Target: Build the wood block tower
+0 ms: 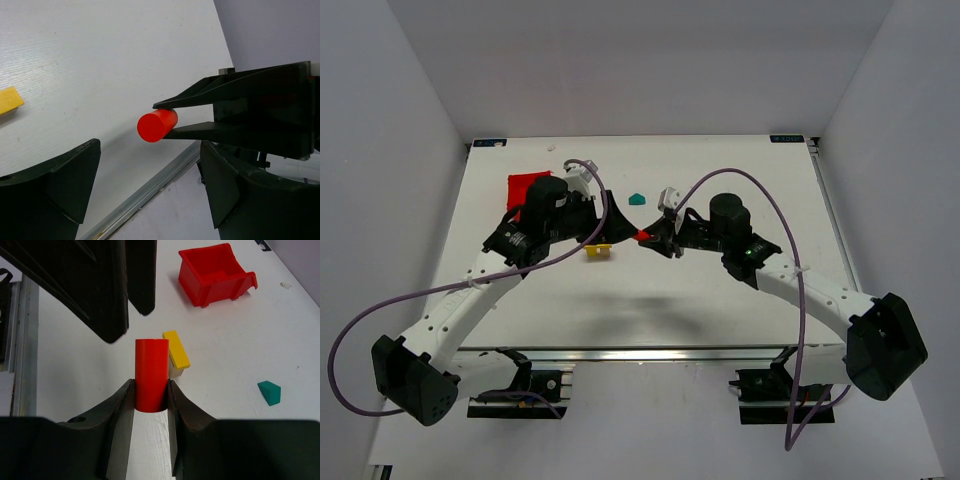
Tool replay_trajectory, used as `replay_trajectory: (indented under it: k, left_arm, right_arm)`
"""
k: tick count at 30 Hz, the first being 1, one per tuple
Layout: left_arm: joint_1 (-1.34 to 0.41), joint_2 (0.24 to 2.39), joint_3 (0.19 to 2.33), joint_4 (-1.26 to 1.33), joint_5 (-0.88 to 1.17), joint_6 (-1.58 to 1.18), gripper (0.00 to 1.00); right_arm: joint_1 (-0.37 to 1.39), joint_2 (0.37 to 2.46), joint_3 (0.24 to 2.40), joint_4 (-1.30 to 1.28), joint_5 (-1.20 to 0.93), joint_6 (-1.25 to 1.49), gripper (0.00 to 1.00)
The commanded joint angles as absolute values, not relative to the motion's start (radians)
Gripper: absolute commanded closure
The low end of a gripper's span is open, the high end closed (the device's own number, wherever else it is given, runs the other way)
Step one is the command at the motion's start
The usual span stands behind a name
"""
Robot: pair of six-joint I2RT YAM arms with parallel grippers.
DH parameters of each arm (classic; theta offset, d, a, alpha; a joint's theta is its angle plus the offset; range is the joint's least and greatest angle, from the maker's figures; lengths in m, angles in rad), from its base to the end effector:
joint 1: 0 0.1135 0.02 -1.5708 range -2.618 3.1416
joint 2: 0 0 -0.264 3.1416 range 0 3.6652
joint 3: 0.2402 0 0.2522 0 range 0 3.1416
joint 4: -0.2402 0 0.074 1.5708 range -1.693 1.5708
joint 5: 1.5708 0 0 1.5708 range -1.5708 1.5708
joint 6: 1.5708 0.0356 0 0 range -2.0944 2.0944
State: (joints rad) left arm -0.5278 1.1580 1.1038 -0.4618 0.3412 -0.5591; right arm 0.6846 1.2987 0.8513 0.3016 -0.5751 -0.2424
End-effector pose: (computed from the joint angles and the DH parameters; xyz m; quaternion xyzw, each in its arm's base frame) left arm 0.2147 -0.1390 0.3489 0.0721 0.8528 -0.3820 0.3487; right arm 0.2191 0.2038 0.3008 -0.4903 0.5662 0.3469 0.5646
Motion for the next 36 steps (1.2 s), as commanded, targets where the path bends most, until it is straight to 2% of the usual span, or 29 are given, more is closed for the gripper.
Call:
replay_trajectory:
  k: [1, 5, 8, 10, 12, 17, 32, 35, 36]
  left_arm:
    - [-0.535, 1.155, 1.083, -0.416, 0.391, -0.572, 0.11]
    - [-0.535, 1.158, 1.072, -0.399, 0.416, -0.578, 0.16]
    - [-0.535, 1.161, 1.069, -0.393, 0.425, -0.581, 0.25]
    - [-0.535, 1.161, 1.069, -0.384, 0.429, -0.586, 0.38]
    - [-0.535, 1.158, 1.069, -0.385, 0.436, -0.584, 0.45]
    - [-0.535, 1.154, 1.062, -0.385, 0.446, -0.583, 0.5]
    - [-0.537, 1.135, 1.04, -0.361, 0.482, -0.592, 0.56]
    - [-0.537, 1.127, 1.043, -0.362, 0.468, -0.595, 0.69]
    - [-0.537, 1.126, 1.045, -0.37, 0.459, -0.595, 0.77]
  right_arm:
    - [0.704, 1.259, 0.844, 0.37, -0.554, -0.222, 1.0]
    - [0.719, 1.255, 0.839, 0.379, -0.571, -0.232, 1.0]
    - [0.73, 1.259, 0.85, 0.357, -0.572, -0.25, 1.0]
    - [0.733, 1.262, 0.856, 0.345, -0.568, -0.261, 1.0]
    - [0.739, 1.264, 0.856, 0.342, -0.548, -0.264, 1.0]
    - [0.749, 1.264, 0.851, 0.36, -0.546, -0.27, 1.0]
    - [0.764, 1.267, 0.856, 0.391, -0.546, -0.288, 1.0]
    - [0.767, 1.269, 0.854, 0.396, -0.551, -0.293, 1.0]
    - [0.767, 1.27, 0.854, 0.391, -0.549, -0.296, 1.0]
